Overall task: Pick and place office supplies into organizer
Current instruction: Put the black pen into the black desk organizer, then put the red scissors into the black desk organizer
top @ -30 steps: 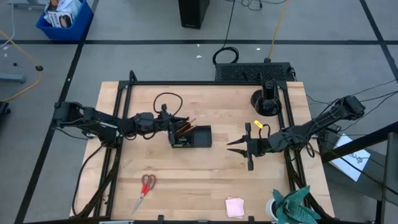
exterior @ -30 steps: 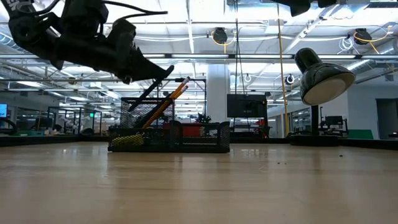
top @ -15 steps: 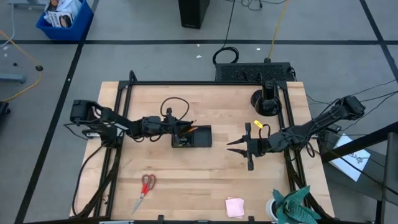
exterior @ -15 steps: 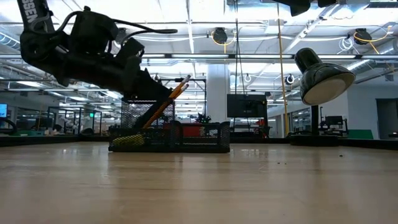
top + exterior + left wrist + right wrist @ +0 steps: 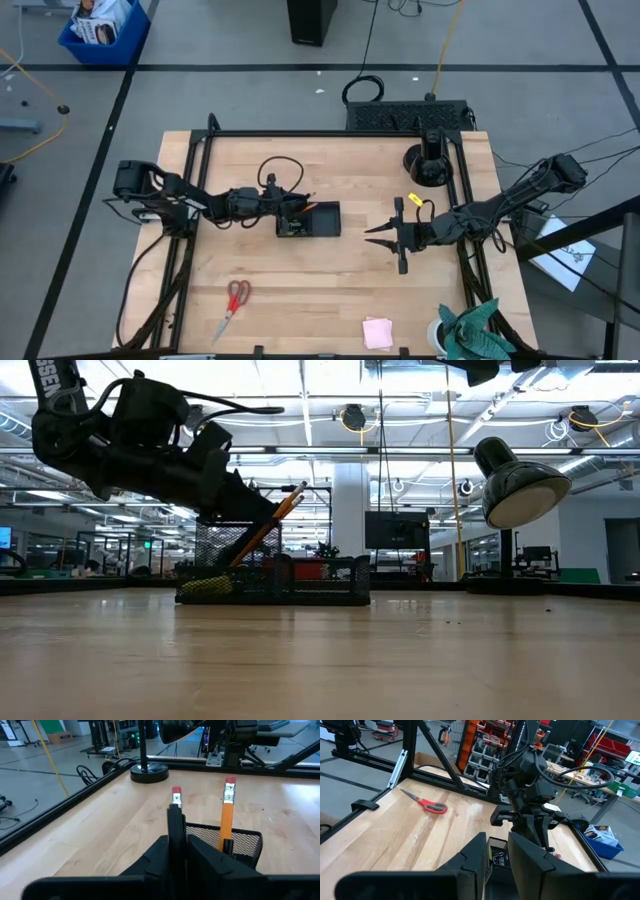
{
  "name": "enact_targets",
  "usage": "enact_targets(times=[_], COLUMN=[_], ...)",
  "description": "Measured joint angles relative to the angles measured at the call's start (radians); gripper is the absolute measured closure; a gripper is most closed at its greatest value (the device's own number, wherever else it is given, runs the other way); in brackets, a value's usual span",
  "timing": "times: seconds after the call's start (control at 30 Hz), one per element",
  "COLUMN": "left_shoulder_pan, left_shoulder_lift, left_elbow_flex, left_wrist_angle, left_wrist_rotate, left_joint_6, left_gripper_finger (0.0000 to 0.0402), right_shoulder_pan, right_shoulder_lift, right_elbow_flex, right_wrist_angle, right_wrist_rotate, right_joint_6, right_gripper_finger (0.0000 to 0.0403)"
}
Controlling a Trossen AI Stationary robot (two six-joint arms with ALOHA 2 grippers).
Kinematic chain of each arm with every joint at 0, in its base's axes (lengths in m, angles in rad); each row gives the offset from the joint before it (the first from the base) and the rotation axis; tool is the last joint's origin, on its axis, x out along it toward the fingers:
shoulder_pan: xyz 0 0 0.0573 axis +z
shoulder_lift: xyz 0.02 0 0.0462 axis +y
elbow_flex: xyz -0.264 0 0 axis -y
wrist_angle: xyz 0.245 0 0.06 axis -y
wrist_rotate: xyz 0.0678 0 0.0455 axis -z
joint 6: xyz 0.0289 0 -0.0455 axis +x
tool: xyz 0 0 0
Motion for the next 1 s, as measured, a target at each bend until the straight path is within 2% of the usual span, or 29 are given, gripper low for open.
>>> enact_targets(times=[0.17, 0.33, 0.47, 0.57, 0.67, 0.73, 0.8, 0.87, 0.93, 1.0], left_shoulder_pan=[-0.018, -0.051, -0.106, -0.162, -0.248, -0.324, -0.401, -0.465, -0.53, -0.585], left_shoulder_lift=[-0.02, -0.08, -0.186, -0.286, -0.344, -0.342, -0.317, -0.271, -0.237, -0.194], left_elbow_flex=[0.012, 0.013, 0.047, 0.137, 0.299, 0.444, 0.568, 0.664, 0.713, 0.746], left_wrist_angle=[-0.022, -0.049, -0.235, -0.517, -0.939, -1.26, -1.566, -1.787, -1.975, -2.049], left_wrist_rotate=[-0.012, -0.049, -0.154, -0.238, -0.347, -0.426, -0.464, -0.449, -0.387, -0.328], left_joint_6=[0.029, 0.077, 0.111, 0.105, 0.021, -0.116, -0.299, -0.502, -0.694, -0.85], left_gripper_finger=[0.0286, 0.0269, 0.0268, 0.0268, 0.0268, 0.0268, 0.0268, 0.0268, 0.0268, 0.0268], right_shoulder_pan=[0.0, 0.0, 0.0, 0.0, 0.0, 0.0, 0.0, 0.0, 0.0, 0.0], right_shoulder_lift=[0.0, 0.0, 0.0, 0.0, 0.0, 0.0, 0.0, 0.0, 0.0, 0.0], right_elbow_flex=[0.0, 0.0, 0.0, 0.0, 0.0, 0.0, 0.0, 0.0, 0.0, 0.0], right_wrist_angle=[-0.003, -0.01, -0.011, -0.011, -0.012, -0.017, -0.017, -0.021, -0.02, -0.027], right_wrist_rotate=[0.0, -0.001, -0.002, -0.002, -0.002, -0.002, -0.003, -0.003, -0.003, -0.003], right_joint_6=[0.0, 0.0, 0.0, 0.0, 0.001, 0.003, 0.004, 0.008, 0.011, 0.019], right_gripper_finger=[0.033, 0.033, 0.033, 0.033, 0.033, 0.033, 0.033, 0.033, 0.033, 0.033])
